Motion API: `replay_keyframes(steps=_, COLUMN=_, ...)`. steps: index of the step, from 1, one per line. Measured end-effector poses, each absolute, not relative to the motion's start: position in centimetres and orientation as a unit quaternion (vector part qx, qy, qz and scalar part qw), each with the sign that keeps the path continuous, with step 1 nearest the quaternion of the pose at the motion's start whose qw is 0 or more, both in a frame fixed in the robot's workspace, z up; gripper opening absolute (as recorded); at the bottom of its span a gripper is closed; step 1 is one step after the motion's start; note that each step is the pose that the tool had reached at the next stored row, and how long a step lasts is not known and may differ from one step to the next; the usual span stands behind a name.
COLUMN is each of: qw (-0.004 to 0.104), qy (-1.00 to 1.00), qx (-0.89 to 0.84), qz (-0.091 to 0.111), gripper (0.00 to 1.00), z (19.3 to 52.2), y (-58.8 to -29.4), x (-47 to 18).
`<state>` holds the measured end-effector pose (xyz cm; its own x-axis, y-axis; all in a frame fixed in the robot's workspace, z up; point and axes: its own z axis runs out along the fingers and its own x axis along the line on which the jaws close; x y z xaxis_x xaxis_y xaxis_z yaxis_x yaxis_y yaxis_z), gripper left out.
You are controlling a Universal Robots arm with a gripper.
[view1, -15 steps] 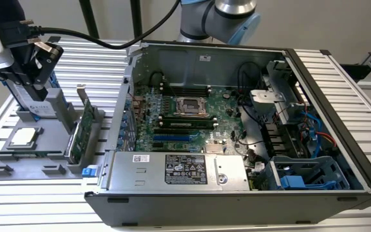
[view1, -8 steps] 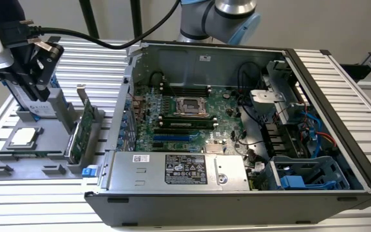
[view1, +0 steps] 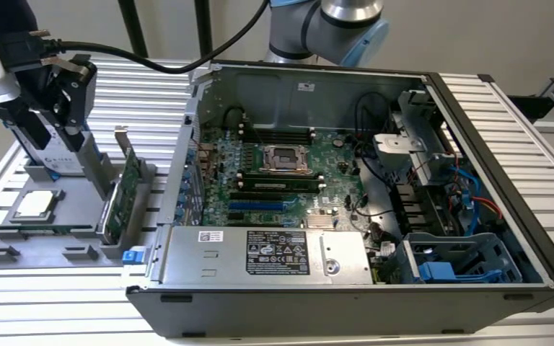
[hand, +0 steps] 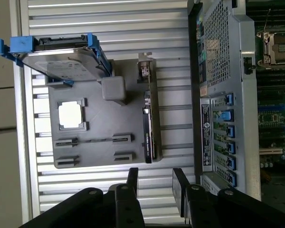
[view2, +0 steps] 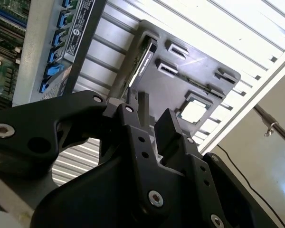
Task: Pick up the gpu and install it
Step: 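Pick up the gpu and move the gpu toward the slot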
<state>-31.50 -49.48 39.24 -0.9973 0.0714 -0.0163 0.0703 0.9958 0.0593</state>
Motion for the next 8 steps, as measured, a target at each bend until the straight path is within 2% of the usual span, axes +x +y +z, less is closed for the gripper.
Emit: replay_keyframes(steps=8, qw=0.009, qy=0.999, qx=0.035, qz=0.029, gripper=1.00, z=38.70, y=-49.48, x=-31.50)
